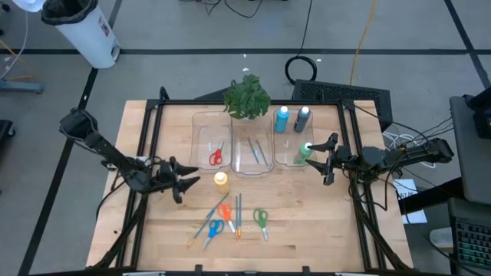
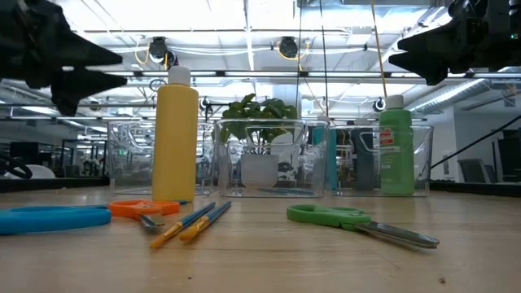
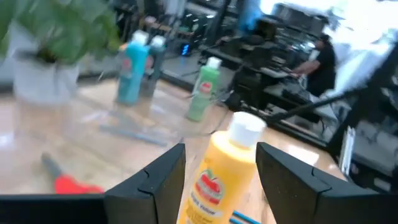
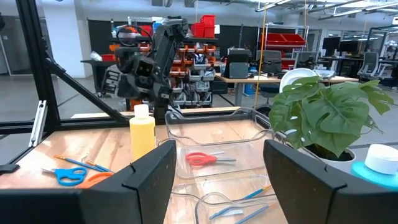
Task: Pick & Place Paint Supplies
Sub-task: Put the yellow paint bottle into the right transparent bin
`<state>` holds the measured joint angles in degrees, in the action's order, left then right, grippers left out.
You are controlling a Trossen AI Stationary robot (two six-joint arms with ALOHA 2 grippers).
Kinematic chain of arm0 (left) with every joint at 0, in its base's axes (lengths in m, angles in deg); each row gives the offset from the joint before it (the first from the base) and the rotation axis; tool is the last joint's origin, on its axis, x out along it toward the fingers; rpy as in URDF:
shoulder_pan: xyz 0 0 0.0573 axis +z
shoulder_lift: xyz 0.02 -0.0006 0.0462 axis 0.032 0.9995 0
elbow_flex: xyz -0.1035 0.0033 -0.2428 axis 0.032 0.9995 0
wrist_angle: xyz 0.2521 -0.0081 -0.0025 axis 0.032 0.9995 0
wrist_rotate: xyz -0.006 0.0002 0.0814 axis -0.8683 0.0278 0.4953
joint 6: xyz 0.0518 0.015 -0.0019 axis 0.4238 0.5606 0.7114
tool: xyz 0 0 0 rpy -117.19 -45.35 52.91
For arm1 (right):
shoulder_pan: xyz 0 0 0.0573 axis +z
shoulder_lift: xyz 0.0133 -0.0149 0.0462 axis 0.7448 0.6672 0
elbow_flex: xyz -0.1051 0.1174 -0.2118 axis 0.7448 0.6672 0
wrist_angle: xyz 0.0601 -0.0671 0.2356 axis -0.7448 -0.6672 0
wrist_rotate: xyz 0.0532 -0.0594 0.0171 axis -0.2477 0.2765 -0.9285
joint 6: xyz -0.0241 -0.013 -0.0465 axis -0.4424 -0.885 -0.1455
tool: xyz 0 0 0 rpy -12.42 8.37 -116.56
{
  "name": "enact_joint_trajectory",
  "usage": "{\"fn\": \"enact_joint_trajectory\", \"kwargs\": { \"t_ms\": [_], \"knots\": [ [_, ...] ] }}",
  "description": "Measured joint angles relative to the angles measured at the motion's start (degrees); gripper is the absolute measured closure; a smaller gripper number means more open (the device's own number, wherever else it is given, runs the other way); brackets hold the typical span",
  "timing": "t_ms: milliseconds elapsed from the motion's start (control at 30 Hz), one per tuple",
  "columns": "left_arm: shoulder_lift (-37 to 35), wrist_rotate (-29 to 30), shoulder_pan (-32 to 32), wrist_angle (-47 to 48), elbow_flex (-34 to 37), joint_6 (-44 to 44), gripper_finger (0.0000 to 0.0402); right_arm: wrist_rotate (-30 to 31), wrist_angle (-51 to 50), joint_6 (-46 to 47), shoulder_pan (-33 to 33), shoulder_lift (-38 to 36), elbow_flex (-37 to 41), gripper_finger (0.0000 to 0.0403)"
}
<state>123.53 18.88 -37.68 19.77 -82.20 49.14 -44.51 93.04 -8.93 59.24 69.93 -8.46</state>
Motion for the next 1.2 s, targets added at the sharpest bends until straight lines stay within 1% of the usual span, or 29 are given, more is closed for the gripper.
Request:
{"fn": "enact_joint_trajectory", "kwargs": {
  "t_ms": [100, 167, 267, 367, 467, 567, 667, 833, 967, 1200],
  "knots": [
    [0.0, -0.1, 1.7, 6.4, -1.0, -7.0, 0.0179, 0.0, 0.0, 0.0, 0.0, 0.0, 0.0, 0.0170],
    [0.3, -0.5, 2.8, 11.2, -2.4, -9.1, 0.0156, 0.0, 0.0, 0.0, 0.0, 0.0, 0.0, 0.0170],
    [2.5, -2.4, 4.5, 17.1, -4.8, -9.9, 0.0115, 0.0, 0.0, 0.0, 0.0, 0.0, 0.0, 0.0170],
    [6.3, -3.5, 6.0, 18.2, -6.9, -9.6, 0.0084, 0.0, 0.0, 0.0, 0.0, 0.0, 0.0, 0.0170],
    [11.0, -6.5, 7.3, 18.0, -8.9, -10.3, 0.0067, 0.0, 0.0, 0.0, 0.0, 0.0, 0.0, 0.0170],
    [16.1, -8.8, 8.0, 18.2, -10.8, -10.2, 0.0063, 0.0, 0.0, 0.0, 0.0, 0.0, 0.0, 0.0170],
    [21.0, -9.4, 8.1, 17.7, -13.2, -9.8, 0.0062, 0.0, 0.0, 0.0, 0.0, 0.0, 0.0, 0.0170],
    [27.8, -9.4, 8.1, 17.7, -18.1, -3.7, 0.0062, 0.0, 0.0, 0.0, 0.0, 0.0, 0.0, 0.0170],
    [32.4, -8.1, 8.8, 17.6, -22.1, 2.1, 0.0062, 0.0, 0.0, 0.0, 0.0, 0.0, 0.0, 0.0170],
    [37.0, -7.8, 12.6, 17.5, -25.6, 2.7, 0.0062, 0.0, 0.0, 0.0, 0.0, 0.0, 0.0, 0.0170]
  ]
}}
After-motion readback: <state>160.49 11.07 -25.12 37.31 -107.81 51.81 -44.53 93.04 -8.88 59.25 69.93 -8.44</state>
